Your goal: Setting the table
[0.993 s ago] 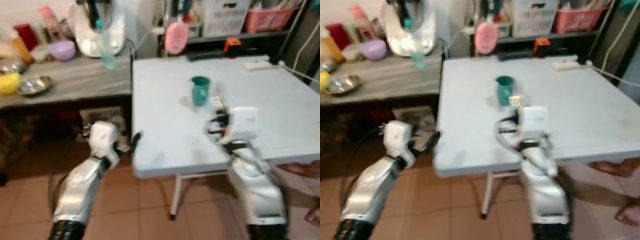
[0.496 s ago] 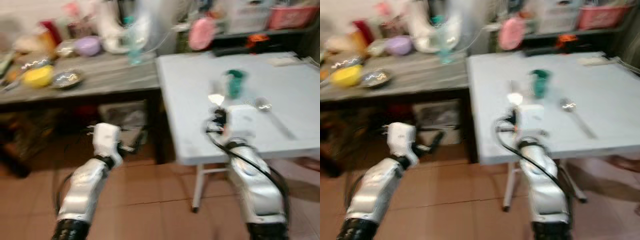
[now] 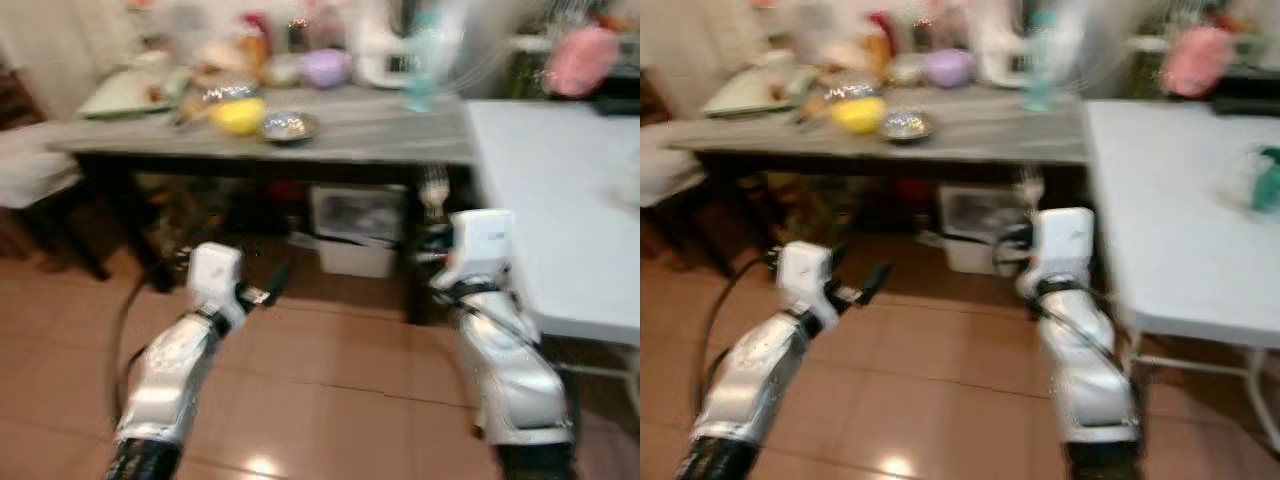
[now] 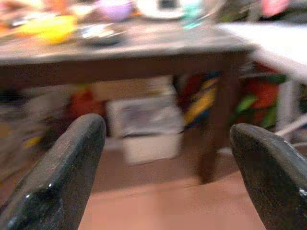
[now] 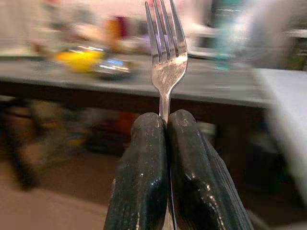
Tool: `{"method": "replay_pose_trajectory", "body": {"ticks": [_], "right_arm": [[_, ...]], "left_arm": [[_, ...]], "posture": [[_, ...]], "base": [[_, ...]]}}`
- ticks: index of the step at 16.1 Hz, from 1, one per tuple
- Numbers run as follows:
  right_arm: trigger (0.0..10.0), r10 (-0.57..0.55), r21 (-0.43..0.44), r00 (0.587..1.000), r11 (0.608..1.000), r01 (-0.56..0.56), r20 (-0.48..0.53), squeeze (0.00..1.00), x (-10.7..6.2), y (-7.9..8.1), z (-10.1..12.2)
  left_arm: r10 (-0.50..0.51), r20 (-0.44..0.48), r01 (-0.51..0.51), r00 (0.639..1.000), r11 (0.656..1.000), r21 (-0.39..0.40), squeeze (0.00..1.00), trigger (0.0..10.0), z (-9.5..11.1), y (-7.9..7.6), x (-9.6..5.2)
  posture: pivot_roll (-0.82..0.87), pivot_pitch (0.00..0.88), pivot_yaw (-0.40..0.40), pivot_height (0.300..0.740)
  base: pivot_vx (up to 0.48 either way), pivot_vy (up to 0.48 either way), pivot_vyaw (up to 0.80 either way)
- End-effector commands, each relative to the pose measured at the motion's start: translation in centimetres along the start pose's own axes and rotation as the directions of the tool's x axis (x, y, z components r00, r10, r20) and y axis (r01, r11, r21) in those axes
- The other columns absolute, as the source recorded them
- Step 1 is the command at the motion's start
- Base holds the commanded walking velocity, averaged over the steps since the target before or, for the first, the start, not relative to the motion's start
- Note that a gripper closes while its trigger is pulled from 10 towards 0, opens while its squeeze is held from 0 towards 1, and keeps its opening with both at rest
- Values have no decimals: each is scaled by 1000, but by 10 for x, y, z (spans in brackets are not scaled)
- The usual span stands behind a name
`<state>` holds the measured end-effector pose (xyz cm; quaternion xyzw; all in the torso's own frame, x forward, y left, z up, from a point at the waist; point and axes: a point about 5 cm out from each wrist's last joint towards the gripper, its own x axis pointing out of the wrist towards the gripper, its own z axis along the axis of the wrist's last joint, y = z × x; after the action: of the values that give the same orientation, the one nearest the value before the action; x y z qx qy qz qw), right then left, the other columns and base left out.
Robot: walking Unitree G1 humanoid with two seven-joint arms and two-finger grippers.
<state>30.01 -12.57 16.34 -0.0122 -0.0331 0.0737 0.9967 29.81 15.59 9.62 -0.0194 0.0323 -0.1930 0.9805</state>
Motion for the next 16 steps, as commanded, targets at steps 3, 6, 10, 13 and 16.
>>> {"method": "replay_pose_trajectory", "body": {"ticks": [3,6,10,13,16], "right_arm": [[10000,-27,-13,999,1000,27,21,0,0,-10,5],[10000,-30,-10,999,999,30,21,0,1,-10,5],[10000,-42,-3,999,999,42,20,0,1,-13,5],[10000,-46,8,999,999,46,17,0,2,-13,5],[10000,-46,7,999,999,46,17,0,2,-13,5]], "left_arm": [[-13,20,13,1000,1000,5,0,10000,6,-5,5],[-21,47,21,999,1000,10,0,10000,9,-7,6],[-54,48,54,997,999,-3,0,10000,9,-11,6],[-74,46,74,996,997,-9,0,10000,9,-12,6],[-86,47,87,995,996,-10,0,10000,9,-14,6]], "posture": [[-75,0,77,740],[-76,0,75,740],[-78,0,75,740],[-79,0,76,740],[-79,0,75,740]], "base": [[0,480,0],[0,264,0],[0,0,0],[200,0,0],[409,0,0]]}}
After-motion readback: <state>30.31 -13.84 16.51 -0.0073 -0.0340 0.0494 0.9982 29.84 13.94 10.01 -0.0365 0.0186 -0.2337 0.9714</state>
